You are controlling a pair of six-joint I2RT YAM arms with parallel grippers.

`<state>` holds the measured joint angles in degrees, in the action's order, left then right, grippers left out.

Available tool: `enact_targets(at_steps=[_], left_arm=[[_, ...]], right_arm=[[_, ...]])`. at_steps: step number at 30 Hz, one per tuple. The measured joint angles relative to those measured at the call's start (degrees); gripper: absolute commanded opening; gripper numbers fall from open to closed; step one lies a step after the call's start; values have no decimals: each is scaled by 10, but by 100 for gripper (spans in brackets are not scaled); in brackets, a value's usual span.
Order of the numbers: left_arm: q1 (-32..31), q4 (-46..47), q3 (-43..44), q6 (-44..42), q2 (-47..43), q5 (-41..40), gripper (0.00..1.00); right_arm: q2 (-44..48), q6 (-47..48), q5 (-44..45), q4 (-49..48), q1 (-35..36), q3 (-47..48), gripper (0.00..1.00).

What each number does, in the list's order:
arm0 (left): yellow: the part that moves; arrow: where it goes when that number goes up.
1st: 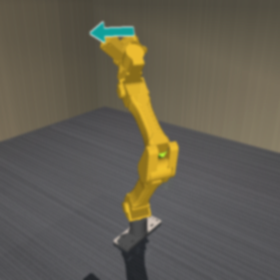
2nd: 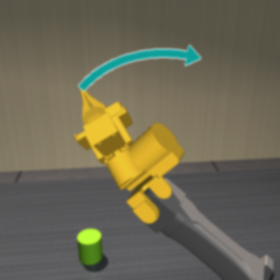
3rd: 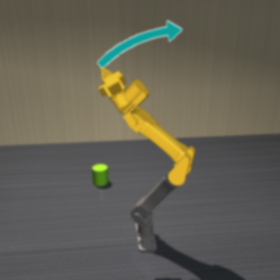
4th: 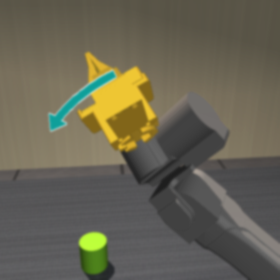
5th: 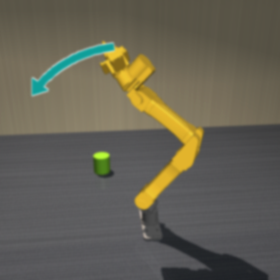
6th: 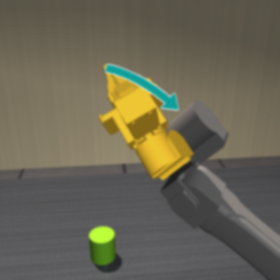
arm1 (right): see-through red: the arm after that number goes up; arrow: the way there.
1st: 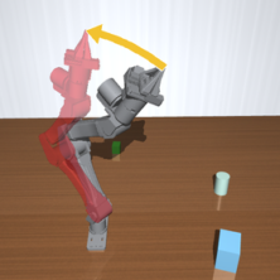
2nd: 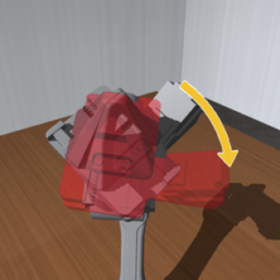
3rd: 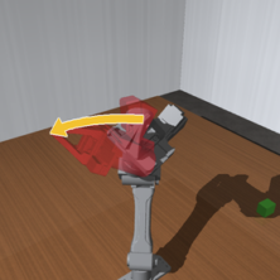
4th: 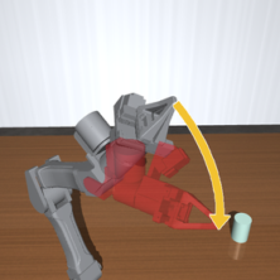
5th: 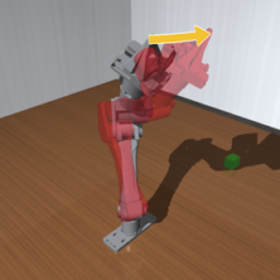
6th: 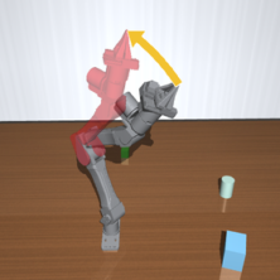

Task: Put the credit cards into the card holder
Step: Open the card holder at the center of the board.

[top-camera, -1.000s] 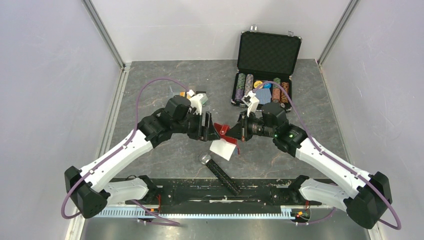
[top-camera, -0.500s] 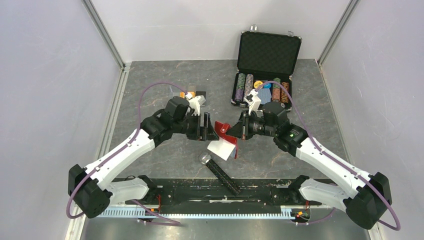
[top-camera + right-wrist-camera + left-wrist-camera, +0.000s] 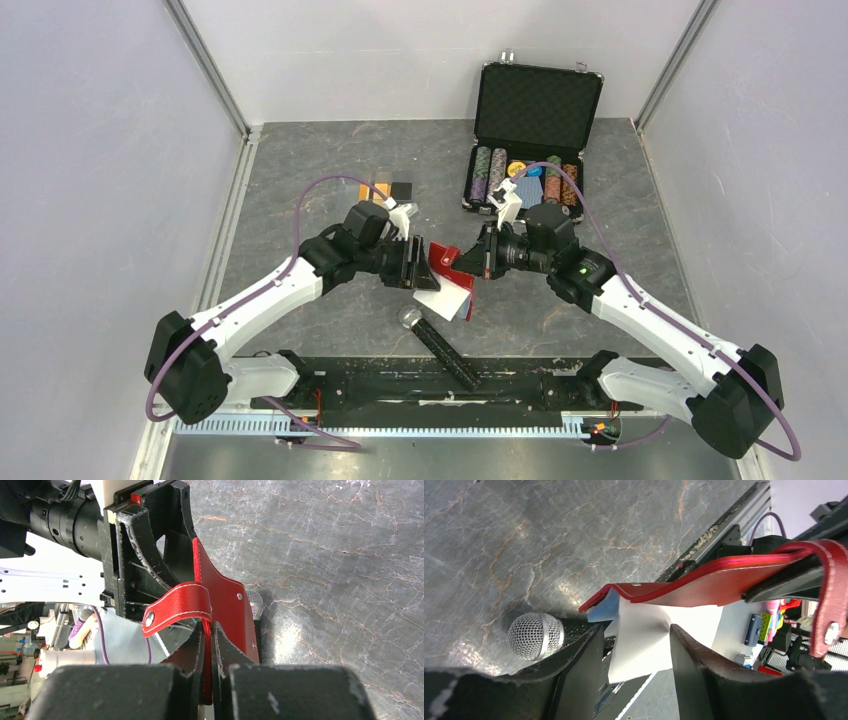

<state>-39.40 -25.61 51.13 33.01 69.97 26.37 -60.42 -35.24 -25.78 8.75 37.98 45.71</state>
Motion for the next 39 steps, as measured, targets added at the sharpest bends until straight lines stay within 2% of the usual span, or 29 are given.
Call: enact_targets(at_steps=[13,23,30,39], left_arm=[[0,37,-14,1,-9,28,52],[2,66,-14,24,-47,48,56],[29,130,-34,72,-55,82,68],[50,250,-78,155,-57,103,75]], right_arm=[[0,-2,0,0,-3,0,0],[0,-3,-3,0,-4,0,0],[2,-11,-5,0,-9,0,0],[-7,-33,-9,0,-22,0,0]])
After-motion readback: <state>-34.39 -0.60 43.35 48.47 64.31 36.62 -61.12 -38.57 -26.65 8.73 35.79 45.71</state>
